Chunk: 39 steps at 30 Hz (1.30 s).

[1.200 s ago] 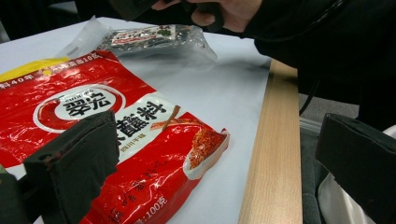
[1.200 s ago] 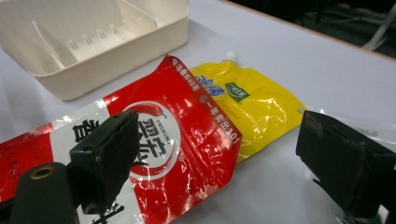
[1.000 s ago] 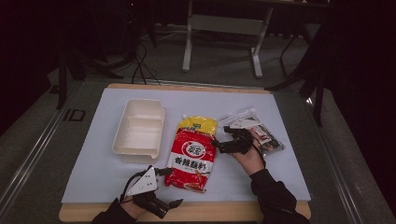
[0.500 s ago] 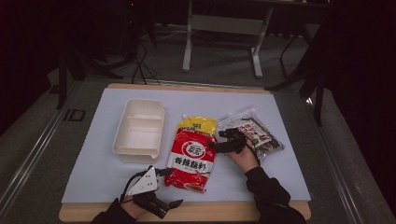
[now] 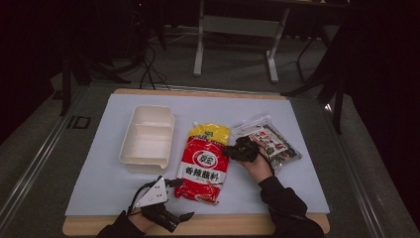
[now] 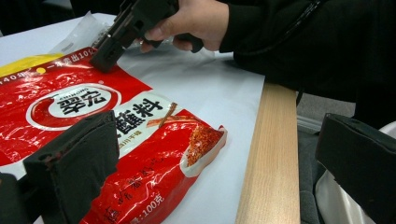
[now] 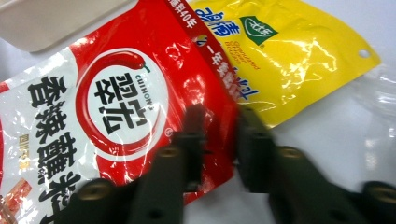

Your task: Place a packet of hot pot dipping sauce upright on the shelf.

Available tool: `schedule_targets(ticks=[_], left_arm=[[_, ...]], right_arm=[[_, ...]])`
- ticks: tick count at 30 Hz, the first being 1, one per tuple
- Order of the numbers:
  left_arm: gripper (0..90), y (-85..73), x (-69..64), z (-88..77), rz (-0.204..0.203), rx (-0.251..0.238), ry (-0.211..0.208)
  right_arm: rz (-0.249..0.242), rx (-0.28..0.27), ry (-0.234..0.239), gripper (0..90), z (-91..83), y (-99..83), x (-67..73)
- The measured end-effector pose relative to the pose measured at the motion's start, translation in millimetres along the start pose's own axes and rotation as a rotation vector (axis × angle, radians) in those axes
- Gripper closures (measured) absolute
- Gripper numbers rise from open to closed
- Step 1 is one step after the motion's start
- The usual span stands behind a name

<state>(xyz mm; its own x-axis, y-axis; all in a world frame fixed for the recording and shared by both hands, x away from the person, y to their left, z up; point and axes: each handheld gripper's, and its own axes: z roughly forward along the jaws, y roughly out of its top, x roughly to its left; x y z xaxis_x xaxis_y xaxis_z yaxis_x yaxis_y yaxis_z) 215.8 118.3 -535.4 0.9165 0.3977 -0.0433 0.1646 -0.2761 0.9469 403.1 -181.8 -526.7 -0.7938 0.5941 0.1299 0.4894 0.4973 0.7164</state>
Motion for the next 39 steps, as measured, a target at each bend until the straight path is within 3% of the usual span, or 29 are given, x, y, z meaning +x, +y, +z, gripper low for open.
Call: schedule_targets(ticks=[6, 14, 19, 21, 25, 30, 39], left_arm=[[0.7, 0.1, 0.2, -0.2, -0.003, -0.004, 0.000], [0.7, 0.6, 0.1, -0.2, -0.004, 0.002, 0.009], [0.7, 3.4, 0.5, -3.3, 0.013, 0.010, 0.045], [0.7, 5.1, 0.6, -5.7, 0.020, -0.008, 0.060], [0.7, 11.3, 1.3, -11.6, 0.014, -0.030, 0.093], [0.7, 17.3, 4.9, -18.0, -0.035, -0.019, 0.132], [0.7, 29.5, 9.4, -30.1, -0.037, -0.027, 0.164]], right_arm=[[-0.026, 0.002, -0.001, 87.6, -9.8, 6.3, 4.1], [-0.068, -0.019, 0.006, 88.8, -25.3, 16.3, 15.2], [-0.107, -0.055, 0.015, 89.1, -39.7, 23.4, 27.3], [-0.126, -0.070, 0.019, 89.2, -45.9, 26.3, 32.3], [-0.154, -0.097, 0.022, 89.3, -58.7, 30.9, 41.6], [-0.192, -0.134, 0.033, 89.3, -72.1, 36.5, 53.4], [-0.266, -0.178, 0.057, 89.4, -89.0, 46.2, 77.8]])
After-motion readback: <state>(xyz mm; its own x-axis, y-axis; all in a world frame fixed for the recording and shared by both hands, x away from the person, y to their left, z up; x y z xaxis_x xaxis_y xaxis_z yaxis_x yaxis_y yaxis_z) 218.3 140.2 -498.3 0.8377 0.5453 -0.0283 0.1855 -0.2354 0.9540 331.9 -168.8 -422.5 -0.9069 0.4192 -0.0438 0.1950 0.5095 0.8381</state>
